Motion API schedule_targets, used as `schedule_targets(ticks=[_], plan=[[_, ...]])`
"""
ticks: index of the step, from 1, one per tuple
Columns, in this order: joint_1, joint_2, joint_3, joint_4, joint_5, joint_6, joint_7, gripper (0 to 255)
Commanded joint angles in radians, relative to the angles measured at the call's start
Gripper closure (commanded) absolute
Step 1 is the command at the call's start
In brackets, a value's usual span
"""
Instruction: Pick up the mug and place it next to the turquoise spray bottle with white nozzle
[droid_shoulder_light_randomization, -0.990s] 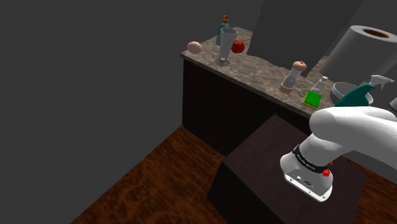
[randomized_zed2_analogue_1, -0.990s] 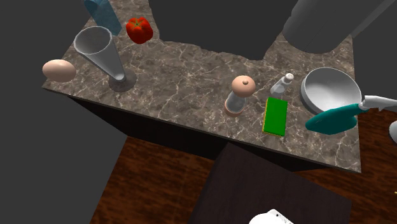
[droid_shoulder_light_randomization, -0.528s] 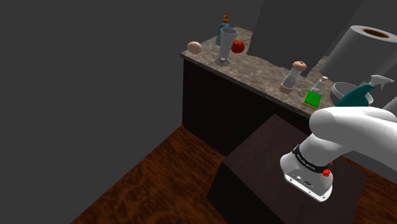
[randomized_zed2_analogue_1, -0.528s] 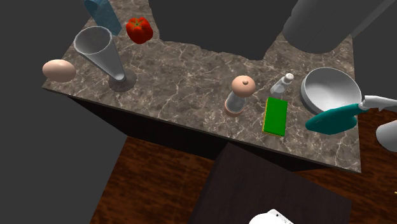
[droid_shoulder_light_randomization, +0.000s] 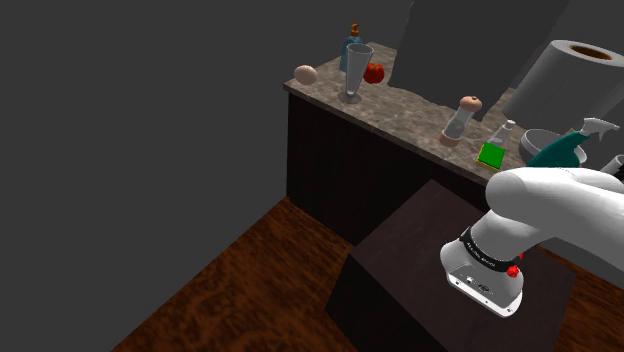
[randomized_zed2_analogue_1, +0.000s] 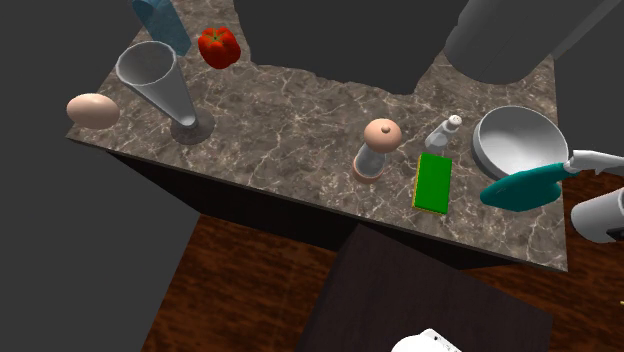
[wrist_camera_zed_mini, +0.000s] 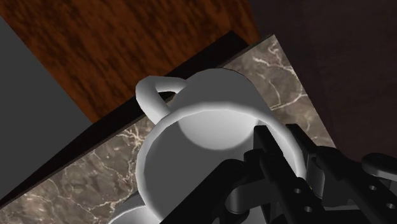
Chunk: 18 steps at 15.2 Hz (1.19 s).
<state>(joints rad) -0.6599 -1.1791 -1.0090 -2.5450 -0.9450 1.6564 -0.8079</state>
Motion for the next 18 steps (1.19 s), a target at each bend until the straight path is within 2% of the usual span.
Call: schedule_targets(ticks=[1, 12, 18], plan=[[-0.003, -0.001, -0.024, -0.019, -0.021, 0.021, 0.005, 255], [-0.006, 0.006, -0.159, -0.095, -0.138, 0.127, 0.031, 255], [-0.006, 0.006, -0.159, -0.095, -0.138, 0.127, 0.031, 255]])
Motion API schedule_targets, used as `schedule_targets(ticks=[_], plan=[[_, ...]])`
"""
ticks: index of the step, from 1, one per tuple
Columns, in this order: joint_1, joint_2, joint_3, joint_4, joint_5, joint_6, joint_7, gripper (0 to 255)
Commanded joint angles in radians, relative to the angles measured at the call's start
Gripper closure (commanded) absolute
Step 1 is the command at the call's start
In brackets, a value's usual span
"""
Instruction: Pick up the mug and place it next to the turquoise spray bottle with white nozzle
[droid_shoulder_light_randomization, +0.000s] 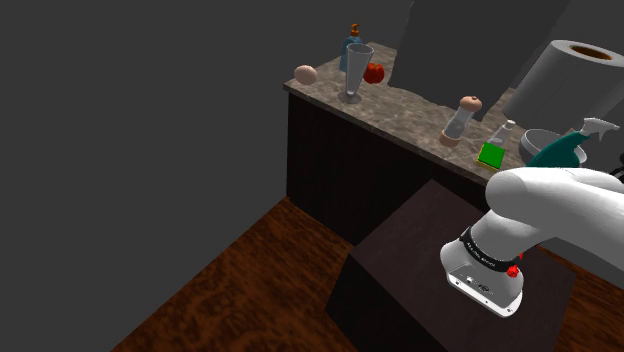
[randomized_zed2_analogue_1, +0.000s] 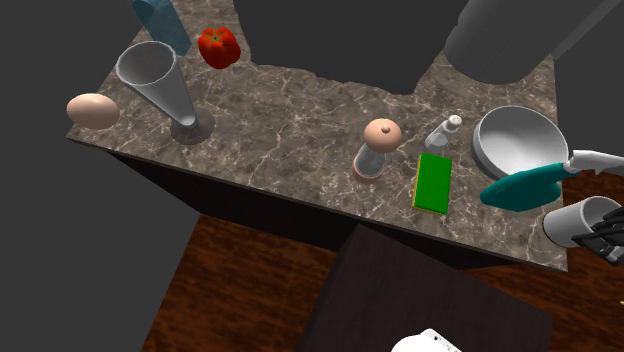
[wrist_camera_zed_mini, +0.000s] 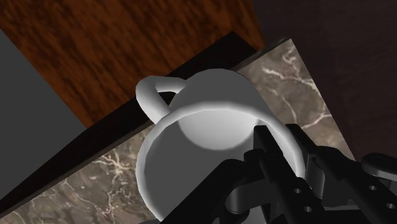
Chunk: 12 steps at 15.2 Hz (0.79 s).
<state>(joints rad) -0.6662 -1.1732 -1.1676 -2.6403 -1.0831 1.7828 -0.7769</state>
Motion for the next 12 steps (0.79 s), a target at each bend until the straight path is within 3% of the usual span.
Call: schedule_targets(ticks=[1, 2, 3, 8, 12], plan=[[0.0, 0.0, 0.0, 0.0, 0.0, 0.0, 0.0, 255], [0.0, 0.0, 0.0, 0.0, 0.0, 0.0, 0.0, 255], [0.0, 0.0, 0.0, 0.0, 0.0, 0.0, 0.0, 0], [0.0, 0.0, 0.0, 0.0, 0.0, 0.0, 0.0, 0], [-0.006, -0.013, 0.128, 0.058, 0.107, -0.096, -0.023, 0]])
